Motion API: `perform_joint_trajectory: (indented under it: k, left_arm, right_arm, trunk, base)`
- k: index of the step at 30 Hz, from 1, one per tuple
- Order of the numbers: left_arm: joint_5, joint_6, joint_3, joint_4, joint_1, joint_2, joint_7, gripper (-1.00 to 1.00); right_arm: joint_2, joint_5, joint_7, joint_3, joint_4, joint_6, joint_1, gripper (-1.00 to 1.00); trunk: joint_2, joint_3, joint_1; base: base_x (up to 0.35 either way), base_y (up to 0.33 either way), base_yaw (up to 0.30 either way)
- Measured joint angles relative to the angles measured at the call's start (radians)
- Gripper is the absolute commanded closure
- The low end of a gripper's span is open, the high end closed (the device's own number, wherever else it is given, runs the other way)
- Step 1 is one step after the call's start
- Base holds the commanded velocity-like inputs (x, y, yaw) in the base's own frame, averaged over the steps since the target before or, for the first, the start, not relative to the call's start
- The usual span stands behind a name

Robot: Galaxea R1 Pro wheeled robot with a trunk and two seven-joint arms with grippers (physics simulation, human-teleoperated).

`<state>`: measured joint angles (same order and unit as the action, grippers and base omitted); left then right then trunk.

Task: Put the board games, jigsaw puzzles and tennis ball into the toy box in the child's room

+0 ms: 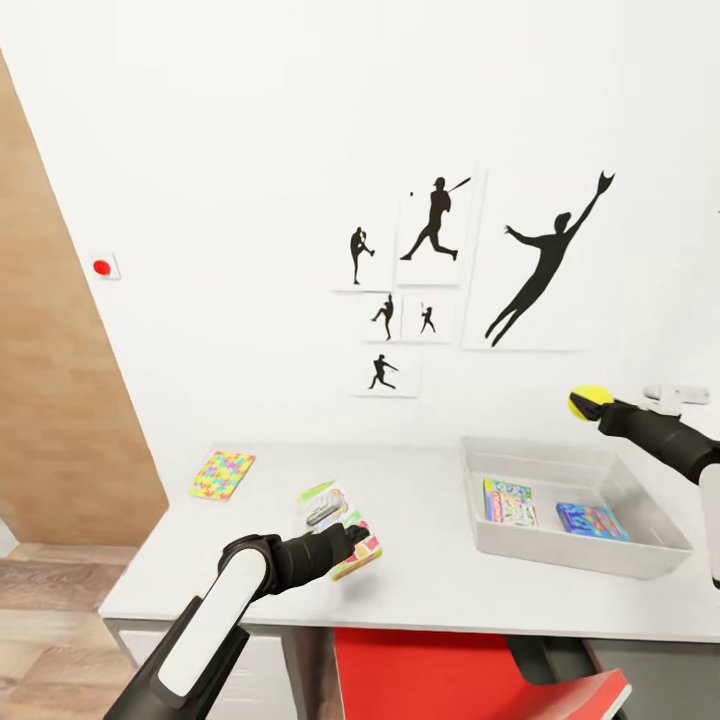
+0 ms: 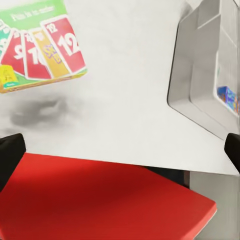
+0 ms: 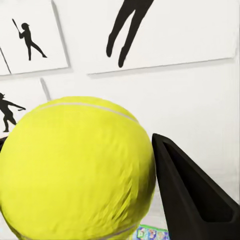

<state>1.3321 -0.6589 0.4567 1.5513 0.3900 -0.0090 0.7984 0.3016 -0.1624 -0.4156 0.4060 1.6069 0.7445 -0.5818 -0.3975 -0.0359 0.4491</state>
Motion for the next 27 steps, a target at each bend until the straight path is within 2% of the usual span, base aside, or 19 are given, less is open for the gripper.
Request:
perform_joint_trajectory:
  k: [6,17,19,22,24,26,27]
  left_arm:
    - [0.0,0.0,-0.002,-0.002,0.0,0.0,0.0,-1.0]
    - [0.002,-0.001,-0.011,-0.004,0.001,0.0,0.0,-1.0]
    - [0.003,0.0,-0.013,-0.003,0.002,0.0,-0.001,-1.0]
    - [0.007,-0.002,-0.032,0.006,0.003,0.0,-0.001,-1.0]
    - [0.013,-0.012,-0.063,0.029,0.005,-0.001,0.0,-1.0]
    - [0.014,-0.019,-0.073,0.039,0.011,-0.002,0.001,-1.0]
    - [0.015,-0.025,-0.079,0.044,0.019,-0.003,0.001,-1.0]
  right_arm:
    - [-0.005,0.003,-0.001,-0.006,-0.024,-0.045,0.007,1.0]
    - [0.0,0.004,0.007,-0.008,-0.135,-0.034,-0.005,1.0]
    - [0.001,0.018,0.026,-0.008,-0.194,-0.033,-0.025,1.0]
    - [0.002,0.06,0.072,-0.009,-0.35,-0.034,-0.111,1.0]
    - [0.002,0.116,0.101,-0.01,-0.569,-0.041,-0.23,1.0]
    - [0.002,0.15,0.11,-0.011,-0.685,-0.051,-0.29,1.0]
    - [0.002,0.184,0.117,-0.011,-0.784,-0.075,-0.34,1.0]
  trunk:
    - [0.0,0.0,0.0]
    - [0.0,0.0,0.0]
    - [0.0,0.0,0.0]
    - [0.0,0.0,0.0]
    - [0.0,0.0,0.0]
    - [0.0,0.0,0.0]
    - [0.0,0.0,0.0]
  base:
    - [0.048,-0.215,-0.001]
    - [0.001,-0.099,0.0]
    - [0.0,-0.013,0.0]
    - [0.0,-0.006,0.0]
    - [0.0,-0.002,0.0]
    - [0.0,-0.001,0.0]
    - [0.0,0.0,0.0]
